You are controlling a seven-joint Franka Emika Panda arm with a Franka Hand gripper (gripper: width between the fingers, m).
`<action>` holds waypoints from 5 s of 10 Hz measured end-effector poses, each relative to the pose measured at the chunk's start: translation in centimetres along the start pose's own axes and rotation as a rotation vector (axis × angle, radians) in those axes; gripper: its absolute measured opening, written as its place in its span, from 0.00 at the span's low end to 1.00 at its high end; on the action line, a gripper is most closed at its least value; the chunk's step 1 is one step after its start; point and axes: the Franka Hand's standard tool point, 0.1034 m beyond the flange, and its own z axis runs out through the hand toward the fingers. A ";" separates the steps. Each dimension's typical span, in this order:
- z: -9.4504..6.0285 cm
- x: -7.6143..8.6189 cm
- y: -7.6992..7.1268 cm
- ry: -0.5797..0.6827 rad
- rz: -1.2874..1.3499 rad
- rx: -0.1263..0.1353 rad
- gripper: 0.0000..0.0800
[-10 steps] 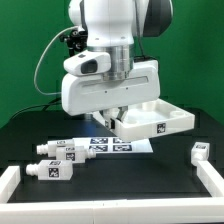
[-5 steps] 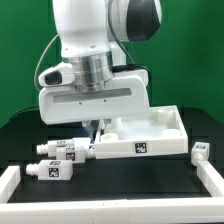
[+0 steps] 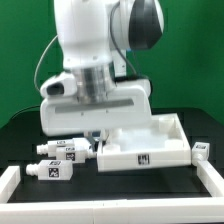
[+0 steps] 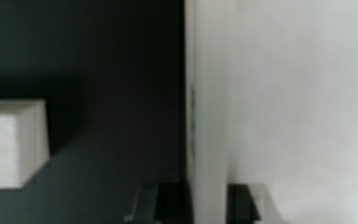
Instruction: Assemble one leg
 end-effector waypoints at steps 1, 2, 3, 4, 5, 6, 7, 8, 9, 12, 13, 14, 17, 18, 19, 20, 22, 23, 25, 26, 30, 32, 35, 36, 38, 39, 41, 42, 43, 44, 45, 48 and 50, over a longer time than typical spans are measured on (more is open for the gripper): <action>1.0 1.7 0.2 0.014 -0.014 -0.002 0.07; 2.2 2.9 -0.6 0.061 0.003 -0.013 0.07; 3.0 3.4 -2.1 0.100 0.008 -0.022 0.07; 3.2 3.4 -2.7 0.101 -0.003 -0.023 0.07; 3.2 3.4 -2.5 0.101 -0.006 -0.024 0.07; 3.2 3.4 -2.5 0.101 -0.007 -0.024 0.07; 3.2 3.4 -2.6 0.101 -0.007 -0.024 0.07; 3.2 3.4 -2.6 0.101 -0.008 -0.024 0.07; 3.2 3.5 -2.6 0.101 -0.006 -0.024 0.07; 3.0 6.0 -3.0 0.134 -0.006 -0.027 0.07; 2.9 6.8 -3.1 0.154 -0.009 -0.030 0.07; 3.0 6.5 -3.2 0.192 -0.020 -0.046 0.07; 2.9 6.6 -2.9 0.200 0.015 -0.087 0.08; 3.0 6.6 -3.0 0.199 0.015 -0.087 0.08; 3.0 6.6 -3.0 0.199 0.015 -0.087 0.27; 3.0 6.6 -3.0 0.199 0.015 -0.087 0.44; 3.0 6.5 -3.0 0.199 0.015 -0.087 0.69; 3.0 6.5 -3.0 0.199 0.010 -0.088 0.78; 0.7 5.9 -2.6 0.201 -0.082 -0.097 0.81; -1.0 5.3 -2.1 0.185 -0.136 -0.100 0.81; -3.0 4.5 -0.9 0.175 -0.474 -0.143 0.81; -3.0 4.5 -0.8 0.168 -0.570 -0.154 0.81; -2.8 1.3 2.7 0.138 -0.885 -0.206 0.81; -2.6 -0.3 5.1 0.127 -1.005 -0.231 0.81; -2.6 -0.7 7.0 0.106 -1.103 -0.246 0.81; -2.5 -0.7 6.9 0.095 -1.151 -0.252 0.81; -2.0 -1.1 7.4 0.073 -1.214 -0.256 0.81; -0.5 -2.1 8.3 0.047 -1.204 -0.238 0.81; 1.0 -2.9 9.1 0.026 -1.195 -0.223 0.81; 1.9 -3.3 9.3 0.018 -1.180 -0.216 0.81; 2.5 -3.5 8.9 0.011 -1.171 -0.208 0.81; 2.8 -3.6 9.0 0.012 -1.158 -0.207 0.65; 2.8 -3.6 8.9 0.014 -1.136 -0.207 0.33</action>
Offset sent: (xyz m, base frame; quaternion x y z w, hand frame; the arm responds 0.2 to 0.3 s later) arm 0.0117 0.0293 -0.0183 -0.0131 0.0362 0.0558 0.9977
